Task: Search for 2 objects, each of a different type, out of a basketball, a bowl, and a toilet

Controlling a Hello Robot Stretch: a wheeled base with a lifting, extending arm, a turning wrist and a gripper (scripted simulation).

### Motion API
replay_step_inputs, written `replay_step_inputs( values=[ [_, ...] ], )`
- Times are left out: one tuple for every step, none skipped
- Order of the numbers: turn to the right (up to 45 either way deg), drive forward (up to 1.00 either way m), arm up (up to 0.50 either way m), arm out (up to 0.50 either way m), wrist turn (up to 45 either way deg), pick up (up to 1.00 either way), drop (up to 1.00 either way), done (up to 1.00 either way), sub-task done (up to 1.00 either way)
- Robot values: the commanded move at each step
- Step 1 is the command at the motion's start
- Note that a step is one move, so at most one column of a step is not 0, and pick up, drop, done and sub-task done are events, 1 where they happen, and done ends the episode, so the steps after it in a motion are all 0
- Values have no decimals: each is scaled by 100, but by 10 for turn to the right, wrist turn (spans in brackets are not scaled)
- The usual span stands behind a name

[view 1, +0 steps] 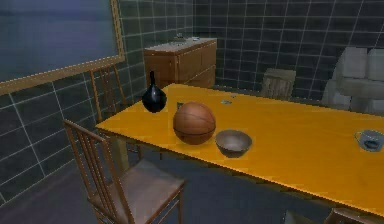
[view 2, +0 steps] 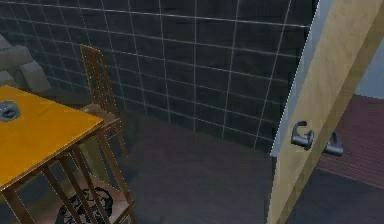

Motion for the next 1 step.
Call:
replay_step_inputs(
  values=[
    [0,0,0,0,0,0,0,100,0]
  ],
)
